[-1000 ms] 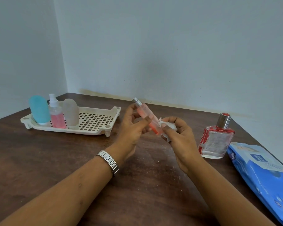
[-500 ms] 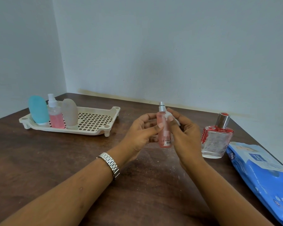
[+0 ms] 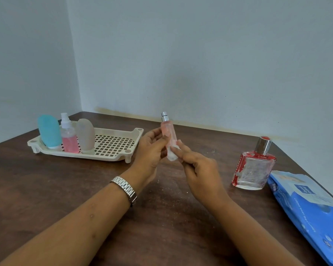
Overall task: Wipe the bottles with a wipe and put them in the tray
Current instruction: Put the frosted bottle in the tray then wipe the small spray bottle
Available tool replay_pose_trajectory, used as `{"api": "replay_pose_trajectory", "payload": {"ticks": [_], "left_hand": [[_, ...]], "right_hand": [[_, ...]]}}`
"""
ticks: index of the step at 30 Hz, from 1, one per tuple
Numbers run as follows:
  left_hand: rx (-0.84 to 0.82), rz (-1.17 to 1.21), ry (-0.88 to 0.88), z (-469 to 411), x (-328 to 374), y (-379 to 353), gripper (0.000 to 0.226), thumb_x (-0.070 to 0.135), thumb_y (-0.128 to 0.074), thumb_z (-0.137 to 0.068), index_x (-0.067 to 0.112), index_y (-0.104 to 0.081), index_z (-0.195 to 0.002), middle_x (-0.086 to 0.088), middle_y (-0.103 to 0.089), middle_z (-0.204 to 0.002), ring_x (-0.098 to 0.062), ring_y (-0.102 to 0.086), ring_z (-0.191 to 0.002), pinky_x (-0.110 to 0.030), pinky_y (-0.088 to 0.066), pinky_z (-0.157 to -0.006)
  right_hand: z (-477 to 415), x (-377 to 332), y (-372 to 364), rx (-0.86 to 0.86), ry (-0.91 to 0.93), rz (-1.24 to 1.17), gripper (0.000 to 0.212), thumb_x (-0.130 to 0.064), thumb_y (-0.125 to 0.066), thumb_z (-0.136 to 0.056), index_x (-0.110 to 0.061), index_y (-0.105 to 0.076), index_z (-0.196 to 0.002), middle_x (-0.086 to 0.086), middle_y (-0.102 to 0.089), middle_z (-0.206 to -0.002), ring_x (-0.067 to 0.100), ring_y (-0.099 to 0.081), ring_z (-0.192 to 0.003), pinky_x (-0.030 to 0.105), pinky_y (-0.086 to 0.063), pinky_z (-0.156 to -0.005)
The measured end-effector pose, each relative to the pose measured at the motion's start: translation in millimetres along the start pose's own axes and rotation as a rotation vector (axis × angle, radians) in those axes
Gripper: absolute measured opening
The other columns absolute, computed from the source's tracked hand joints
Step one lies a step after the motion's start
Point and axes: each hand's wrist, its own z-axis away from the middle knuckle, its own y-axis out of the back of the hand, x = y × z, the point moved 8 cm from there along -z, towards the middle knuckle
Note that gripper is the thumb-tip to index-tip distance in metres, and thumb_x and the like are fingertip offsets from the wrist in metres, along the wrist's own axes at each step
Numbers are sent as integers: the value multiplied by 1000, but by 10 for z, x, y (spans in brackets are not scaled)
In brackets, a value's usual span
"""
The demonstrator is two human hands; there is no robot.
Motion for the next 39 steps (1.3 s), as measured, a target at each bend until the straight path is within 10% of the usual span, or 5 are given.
{"api": "replay_pose_trajectory", "payload": {"ticks": [13, 29, 39], "left_hand": [[-308, -122, 77, 263, -209, -432, 43, 29, -69, -69, 15, -55, -107, -4, -65, -101, -17, -66, -85, -33, -55, -67], [-59, -45, -86, 119, -59, -167, 98, 80, -73, -38, 12, -50, -105, -8, -71, -95, -18, -70, -80, -31, -57, -61], [-118, -85, -5, 137, -116, -207, 62, 54, -52, -74, 5, -53, -113, -8, -68, -93, -16, -68, -76, -29, -54, -56]], "right_hand": [[-32, 140, 632, 443, -141, -162, 20, -11, -65, -85, -26, -66, -97, -2, -63, -93, -10, -55, -85, 2, -42, -67], [-80, -14, 274, 121, -79, -156, 12, -19, -68, -81, -22, -72, -92, -9, -60, -86, 5, -59, -81, 16, -51, -68], [-98, 58, 239, 14, -116, -274, 12, -12, -74, -76, -18, -74, -87, -1, -63, -92, 8, -61, -85, 19, -52, -75]]}}
